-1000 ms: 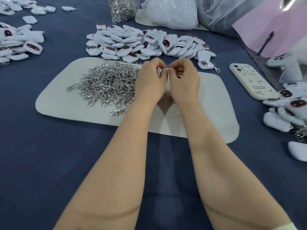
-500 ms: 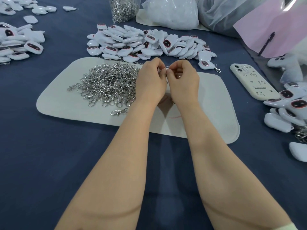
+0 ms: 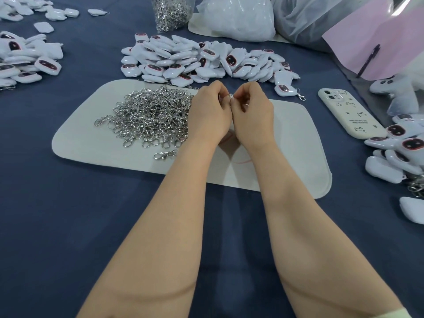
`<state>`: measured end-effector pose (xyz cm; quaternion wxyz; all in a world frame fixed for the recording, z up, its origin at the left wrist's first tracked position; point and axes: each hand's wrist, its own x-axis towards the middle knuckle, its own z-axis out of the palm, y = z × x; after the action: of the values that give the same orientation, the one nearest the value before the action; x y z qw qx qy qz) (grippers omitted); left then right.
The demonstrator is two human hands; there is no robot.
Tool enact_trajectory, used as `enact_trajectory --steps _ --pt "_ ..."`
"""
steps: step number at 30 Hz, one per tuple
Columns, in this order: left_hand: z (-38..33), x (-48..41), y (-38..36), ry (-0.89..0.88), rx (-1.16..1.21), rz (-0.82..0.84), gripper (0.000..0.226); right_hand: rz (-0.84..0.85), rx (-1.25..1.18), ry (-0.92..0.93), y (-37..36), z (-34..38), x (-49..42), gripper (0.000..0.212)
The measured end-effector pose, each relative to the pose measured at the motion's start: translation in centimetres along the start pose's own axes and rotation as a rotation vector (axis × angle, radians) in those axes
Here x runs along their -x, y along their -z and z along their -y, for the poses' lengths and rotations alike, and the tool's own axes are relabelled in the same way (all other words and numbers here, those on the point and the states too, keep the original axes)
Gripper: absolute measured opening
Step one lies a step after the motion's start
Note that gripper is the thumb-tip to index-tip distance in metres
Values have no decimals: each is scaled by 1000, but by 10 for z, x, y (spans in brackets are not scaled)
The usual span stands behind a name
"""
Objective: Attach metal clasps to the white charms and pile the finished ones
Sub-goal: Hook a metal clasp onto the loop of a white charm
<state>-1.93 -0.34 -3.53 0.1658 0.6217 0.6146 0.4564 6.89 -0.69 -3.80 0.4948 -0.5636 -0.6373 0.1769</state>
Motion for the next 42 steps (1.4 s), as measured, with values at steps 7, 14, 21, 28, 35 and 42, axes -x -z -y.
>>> enact_trajectory --steps 7,14,21,28,35,42 --pt "2 -2 0 13 47 -7 8 -18 27 19 0 1 0 7" --pt "4 -2 2 35 109 45 10 -5 15 18 2 -1 0 6" --pt "2 -4 6 120 385 101 24 -69 -5 -60 3 -5 -2 10" --pt "-1 -1 7 185 448 144 24 -60 8 -44 2 -5 -1 10" --pt "-3 0 9 204 482 123 23 -34 20 -18 0 -6 -1 11" --pt "-3 -1 10 265 542 135 20 -20 24 -13 0 -4 -1 10"
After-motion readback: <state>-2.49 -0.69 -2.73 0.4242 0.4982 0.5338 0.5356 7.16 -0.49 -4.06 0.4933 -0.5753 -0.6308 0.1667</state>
